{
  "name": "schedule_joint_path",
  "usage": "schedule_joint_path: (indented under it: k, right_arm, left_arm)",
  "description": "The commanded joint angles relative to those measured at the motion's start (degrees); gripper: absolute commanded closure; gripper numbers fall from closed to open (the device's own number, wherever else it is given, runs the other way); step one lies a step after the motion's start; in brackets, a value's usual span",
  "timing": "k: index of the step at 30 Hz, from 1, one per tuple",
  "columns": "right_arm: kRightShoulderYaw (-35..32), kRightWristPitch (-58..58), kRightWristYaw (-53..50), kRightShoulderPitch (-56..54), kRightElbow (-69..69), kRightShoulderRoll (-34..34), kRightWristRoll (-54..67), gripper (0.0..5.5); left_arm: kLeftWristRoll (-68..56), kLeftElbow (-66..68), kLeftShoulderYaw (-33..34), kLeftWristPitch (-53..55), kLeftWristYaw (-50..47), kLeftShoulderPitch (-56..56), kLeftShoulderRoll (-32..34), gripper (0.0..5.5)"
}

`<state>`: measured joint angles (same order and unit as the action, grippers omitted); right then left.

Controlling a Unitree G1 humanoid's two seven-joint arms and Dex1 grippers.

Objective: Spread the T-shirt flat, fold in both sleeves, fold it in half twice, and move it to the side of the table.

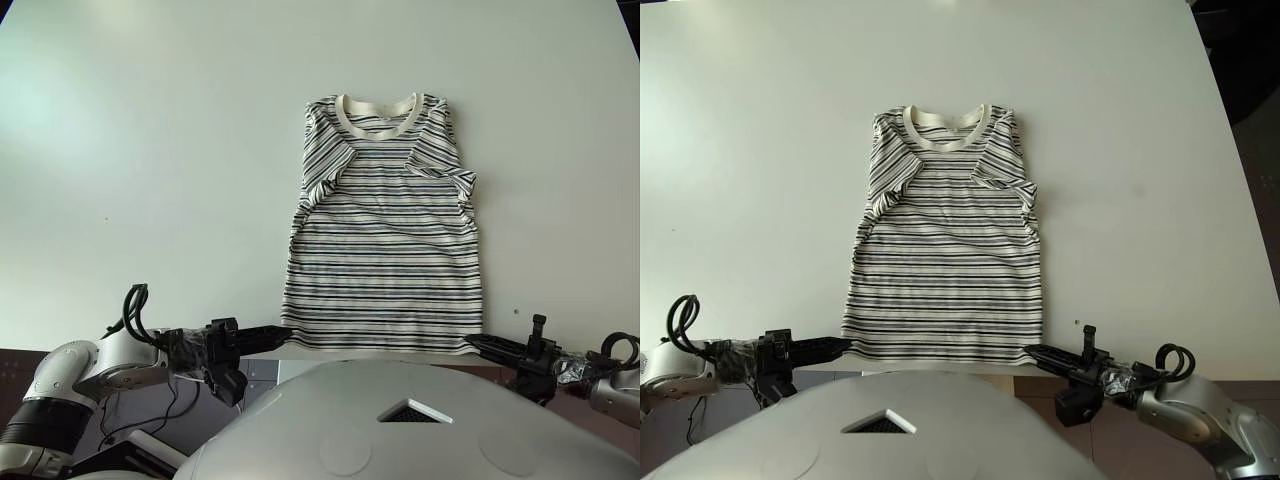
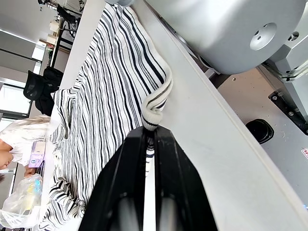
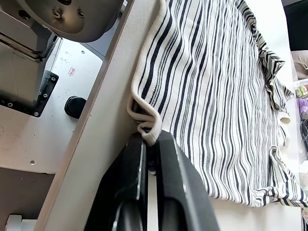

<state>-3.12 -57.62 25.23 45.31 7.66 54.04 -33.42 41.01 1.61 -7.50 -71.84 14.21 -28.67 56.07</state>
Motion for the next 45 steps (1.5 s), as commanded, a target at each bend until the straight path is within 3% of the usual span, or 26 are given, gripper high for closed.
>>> schedule_joint_path:
  k: [1, 8, 10, 14, 18, 21, 24, 29, 36, 40, 45]
  right_arm:
    - [0.6, 3.6, 2.9, 1.8, -0.2, 2.2, 0.3, 5.39]
    - [-13.2, 4.4, 7.2, 18.1, 13.6, 4.4, 13.2, 5.39]
    - [-15.9, 8.2, 9.2, 17.7, 17.7, 4.9, 19.4, 5.39]
    - [-13.1, 23.8, 12.1, 2.7, 20.8, 7.3, 33.1, 5.39]
    - [-7.8, 43.2, 14.1, -17.7, 18.9, 6.6, 47.1, 5.39]
    - [-2.7, 53.5, 15.9, -32.5, 13.7, 4.2, 51.0, 5.39]
    - [3.0, 59.8, 18.1, -45.8, 4.9, -0.3, 50.0, 5.39]
    - [10.2, 60.1, 21.1, -65.4, -17.3, -9.5, 43.7, 5.39]
    - [16.3, 50.4, 20.0, -83.9, -54.0, -20.2, 31.9, 5.39]
    - [15.7, 47.4, 16.7, -90.5, -69.1, -25.3, 29.2, 5.39]
    - [12.1, 46.9, 13.7, -94.3, -77.4, -28.2, 29.5, 5.39]
  left_arm:
    - [-3.0, 0.1, -1.6, 4.1, 2.5, -0.1, 0.6, 5.40]
    - [-13.7, -7.7, 3.7, 4.1, 3.6, -10.5, 6.9, 5.40]
    - [-19.6, -11.0, 5.1, 7.4, 3.8, -12.5, 7.1, 5.40]
    - [-31.9, -16.5, 3.7, 18.4, 6.7, -6.2, 5.6, 5.40]
    - [-45.6, -19.6, 1.0, 33.4, 13.0, 8.2, 4.0, 5.40]
    - [-50.8, -17.5, -1.5, 47.0, 16.7, 21.7, -1.2, 5.40]
    - [-49.5, -9.6, -5.1, 56.7, 20.6, 35.3, -8.0, 5.40]
    - [-43.4, 11.4, -8.6, 60.7, 23.4, 51.3, -18.1, 5.40]
    - [-33.3, 46.2, -12.4, 49.9, 22.0, 68.5, -29.4, 5.40]
    - [-29.1, 62.2, -12.8, 46.9, 16.9, 76.3, -35.9, 5.40]
    - [-27.8, 71.8, -10.0, 49.2, 10.3, 80.5, -39.5, 5.40]
